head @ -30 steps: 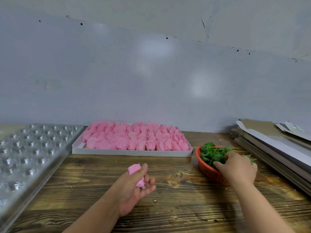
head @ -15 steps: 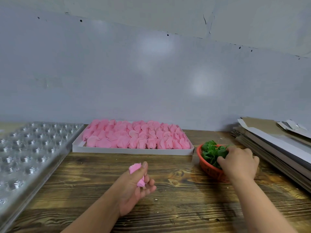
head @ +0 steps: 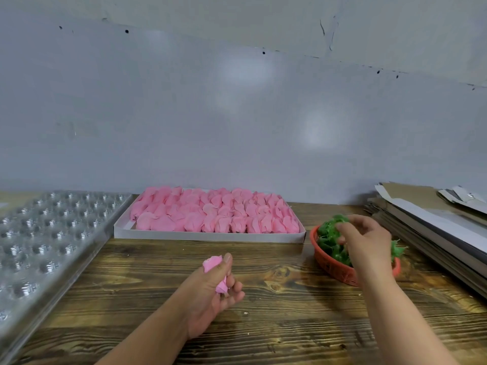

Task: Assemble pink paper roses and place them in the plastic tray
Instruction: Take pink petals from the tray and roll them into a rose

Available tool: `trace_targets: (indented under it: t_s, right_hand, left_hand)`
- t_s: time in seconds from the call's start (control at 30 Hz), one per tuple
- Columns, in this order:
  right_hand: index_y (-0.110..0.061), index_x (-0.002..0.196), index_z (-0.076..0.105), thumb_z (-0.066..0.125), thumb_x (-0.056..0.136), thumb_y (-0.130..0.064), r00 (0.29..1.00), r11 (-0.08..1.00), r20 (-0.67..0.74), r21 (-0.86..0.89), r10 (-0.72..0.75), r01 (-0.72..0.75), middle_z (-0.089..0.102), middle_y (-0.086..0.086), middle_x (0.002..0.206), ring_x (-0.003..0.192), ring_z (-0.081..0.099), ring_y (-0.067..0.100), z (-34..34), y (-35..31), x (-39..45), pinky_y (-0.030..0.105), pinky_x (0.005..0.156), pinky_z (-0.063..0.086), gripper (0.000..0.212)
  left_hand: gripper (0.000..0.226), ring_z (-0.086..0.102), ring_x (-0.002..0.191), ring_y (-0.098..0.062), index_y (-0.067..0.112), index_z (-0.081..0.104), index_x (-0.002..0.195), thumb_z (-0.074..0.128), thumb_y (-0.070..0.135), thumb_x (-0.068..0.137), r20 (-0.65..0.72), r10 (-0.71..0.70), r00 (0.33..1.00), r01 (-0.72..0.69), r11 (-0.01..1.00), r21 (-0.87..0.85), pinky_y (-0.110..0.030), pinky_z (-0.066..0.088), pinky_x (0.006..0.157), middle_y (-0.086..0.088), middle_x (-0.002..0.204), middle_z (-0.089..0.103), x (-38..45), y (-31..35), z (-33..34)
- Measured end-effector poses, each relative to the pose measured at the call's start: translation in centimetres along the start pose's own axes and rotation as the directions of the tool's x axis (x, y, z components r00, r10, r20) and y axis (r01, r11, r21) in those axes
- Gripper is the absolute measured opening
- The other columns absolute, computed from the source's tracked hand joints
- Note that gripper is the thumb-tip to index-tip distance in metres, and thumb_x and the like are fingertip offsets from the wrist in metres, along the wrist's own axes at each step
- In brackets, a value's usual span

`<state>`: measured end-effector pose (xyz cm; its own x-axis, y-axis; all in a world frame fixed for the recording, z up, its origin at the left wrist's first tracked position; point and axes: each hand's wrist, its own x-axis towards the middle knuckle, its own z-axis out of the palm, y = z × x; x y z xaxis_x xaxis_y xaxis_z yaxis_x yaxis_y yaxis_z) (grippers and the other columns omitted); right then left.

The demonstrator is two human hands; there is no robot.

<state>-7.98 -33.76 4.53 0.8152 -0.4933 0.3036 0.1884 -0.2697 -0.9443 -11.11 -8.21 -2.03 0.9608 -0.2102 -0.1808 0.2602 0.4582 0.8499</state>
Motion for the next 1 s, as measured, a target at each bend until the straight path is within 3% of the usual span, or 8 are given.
trace_targets:
  t_s: [0.07, 0.1, 0.27, 0.47, 0.6, 0.73, 0.83, 1.0]
  right_hand:
    - [-0.007, 0.077, 0.057, 0.052, 0.087, -0.002, 0.953, 0.834, 0.253, 0.478, 0.168, -0.274, 0.062, 0.009, 0.067, 0.047, 0.056, 0.01, 1.3, -0.8, -1.0, 0.019, 0.044, 0.046, 0.013]
    - [-0.007, 0.073, 0.055, 0.048, 0.087, -0.002, 0.912, 0.73, 0.367, 0.569, 0.186, -0.378, 0.065, 0.011, 0.066, 0.047, 0.059, 0.012, 1.9, -1.0, -1.5, 0.019, 0.044, 0.049, 0.016]
    - [-0.002, 0.09, 0.064, 0.056, 0.072, -0.01, 0.761, 0.543, 0.639, 0.603, 0.11, -0.584, 0.071, 0.018, 0.085, 0.063, 0.068, 0.02, 4.7, -1.0, -4.2, 0.025, 0.055, 0.057, 0.021]
    - [-0.001, 0.093, 0.063, 0.054, 0.078, -0.012, 0.647, 0.505, 0.721, 0.474, 0.248, -0.722, 0.071, 0.016, 0.079, 0.056, 0.066, 0.017, 8.1, 0.1, -7.9, 0.021, 0.046, 0.051, 0.021]
    - [-0.004, 0.089, 0.062, 0.043, 0.089, -0.014, 0.585, 0.587, 0.688, 0.279, 0.429, -0.76, 0.071, 0.011, 0.071, 0.047, 0.06, 0.012, 9.3, 1.0, -9.8, 0.019, 0.043, 0.041, 0.021]
    - [0.001, 0.103, 0.059, 0.041, 0.09, -0.012, 0.568, 0.65, 0.692, 0.186, 0.446, -0.737, 0.071, 0.014, 0.073, 0.045, 0.058, 0.014, 9.9, 1.2, -11.0, 0.02, 0.043, 0.036, 0.026]
    - [0.001, 0.104, 0.059, 0.038, 0.091, -0.009, 0.554, 0.671, 0.718, 0.164, 0.421, -0.723, 0.071, 0.016, 0.077, 0.046, 0.057, 0.015, 10.1, 1.1, -11.4, 0.022, 0.043, 0.034, 0.026]
    - [0.001, 0.1, 0.06, 0.038, 0.091, -0.006, 0.539, 0.677, 0.762, 0.185, 0.358, -0.712, 0.069, 0.016, 0.076, 0.049, 0.056, 0.016, 10.0, 0.7, -11.8, 0.023, 0.044, 0.035, 0.025]
  left_hand:
    - [0.028, 0.059, 0.057, -0.014, 0.009, 0.05, 0.072, 0.065, 0.033, 0.076, -0.006, 0.003, 1.0, -0.003, 1.0, -0.004, -0.035, 0.058, 0.068, -0.003, 0.058, 0.053, 0.0, 0.0, -0.1]
    - [0.029, 0.059, 0.057, -0.014, 0.009, 0.05, 0.073, 0.065, 0.033, 0.076, -0.008, 0.003, 1.0, -0.003, 1.0, -0.004, -0.035, 0.058, 0.067, -0.003, 0.058, 0.053, 0.0, 0.0, -0.1]
    - [0.031, 0.061, 0.06, -0.013, 0.013, 0.06, 0.056, 0.065, 0.037, 0.075, 0.003, 0.028, 1.0, -0.028, 1.0, 0.009, -0.035, 0.056, 0.071, -0.004, 0.058, 0.056, 0.1, 0.1, -0.3]
    - [0.031, 0.067, 0.073, -0.014, 0.011, 0.054, 0.075, 0.063, 0.041, 0.074, -0.06, 0.116, 0.991, -0.119, 0.992, -0.039, -0.036, 0.055, 0.076, -0.003, 0.067, 0.061, 0.6, 0.1, -0.7]
    - [0.027, 0.067, 0.091, -0.016, 0.016, 0.059, 0.077, 0.06, 0.043, 0.074, -0.104, 0.16, 0.982, -0.17, 0.98, -0.099, -0.043, 0.047, 0.089, 0.0, 0.081, 0.069, 0.9, 0.3, -0.8]
    - [0.029, 0.071, 0.075, -0.014, 0.012, 0.06, 0.079, 0.057, 0.041, 0.076, -0.086, 0.189, 0.978, -0.201, 0.965, -0.166, -0.038, 0.053, 0.067, -0.006, 0.088, 0.069, 0.7, 0.5, -0.6]
    - [0.036, 0.069, 0.078, -0.017, 0.009, 0.061, 0.085, 0.056, 0.043, 0.077, -0.063, 0.198, 0.978, -0.206, 0.966, -0.16, -0.036, 0.053, 0.068, -0.008, 0.092, 0.066, 0.6, 0.6, -0.5]
    - [0.05, 0.067, 0.064, -0.017, 0.002, 0.059, 0.098, 0.054, 0.048, 0.077, -0.009, 0.206, 0.978, -0.206, 0.977, -0.051, -0.029, 0.055, 0.058, -0.004, 0.07, 0.07, 0.2, 0.6, -0.3]
